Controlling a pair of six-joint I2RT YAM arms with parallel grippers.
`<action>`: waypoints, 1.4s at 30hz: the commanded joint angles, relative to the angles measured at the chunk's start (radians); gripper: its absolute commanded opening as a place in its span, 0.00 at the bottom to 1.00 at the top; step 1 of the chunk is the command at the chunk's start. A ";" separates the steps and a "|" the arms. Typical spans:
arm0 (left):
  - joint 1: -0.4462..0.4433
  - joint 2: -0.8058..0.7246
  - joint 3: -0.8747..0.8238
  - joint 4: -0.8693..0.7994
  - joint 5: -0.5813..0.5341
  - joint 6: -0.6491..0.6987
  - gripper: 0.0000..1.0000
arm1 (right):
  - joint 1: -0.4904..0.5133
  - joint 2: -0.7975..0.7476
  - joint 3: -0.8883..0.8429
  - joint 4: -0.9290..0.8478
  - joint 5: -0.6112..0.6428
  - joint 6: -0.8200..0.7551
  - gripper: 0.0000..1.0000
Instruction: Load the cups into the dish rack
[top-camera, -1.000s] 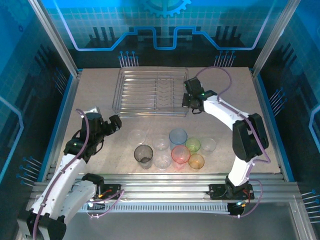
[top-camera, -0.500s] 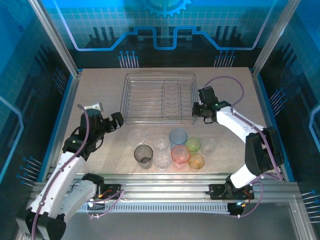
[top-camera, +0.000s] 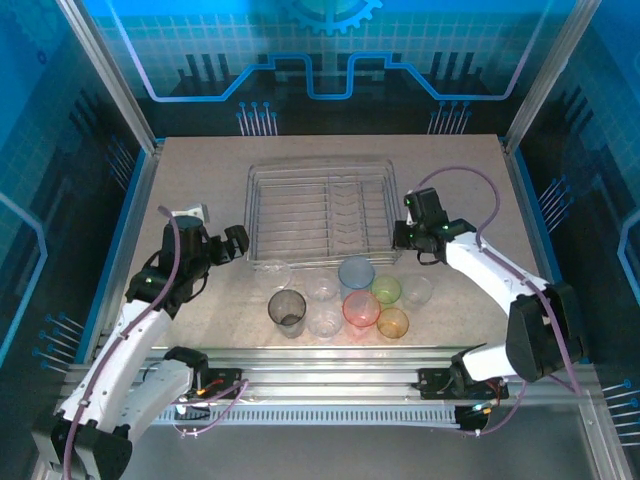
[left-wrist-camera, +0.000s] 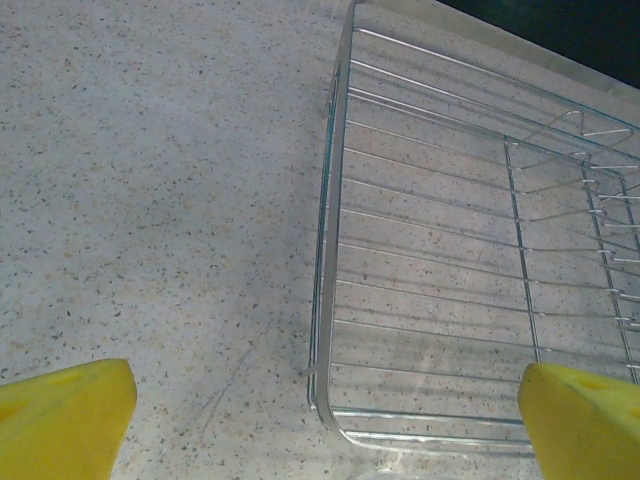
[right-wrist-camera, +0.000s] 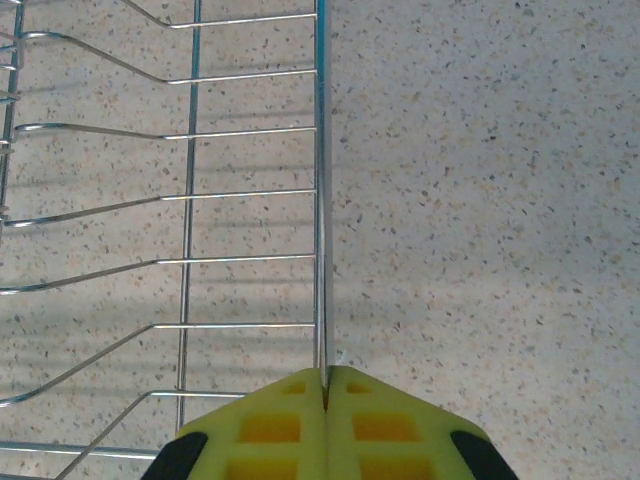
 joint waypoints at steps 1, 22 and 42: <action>-0.007 0.001 0.038 -0.014 0.020 0.012 0.99 | -0.012 -0.056 -0.016 -0.026 -0.022 -0.018 0.00; -0.015 -0.053 0.025 -0.044 -0.013 0.005 0.99 | -0.016 -0.233 0.040 -0.260 0.026 -0.024 0.73; -0.015 -0.081 0.117 -0.220 0.025 0.007 0.99 | 0.349 0.012 0.633 -0.530 -0.137 -0.024 0.68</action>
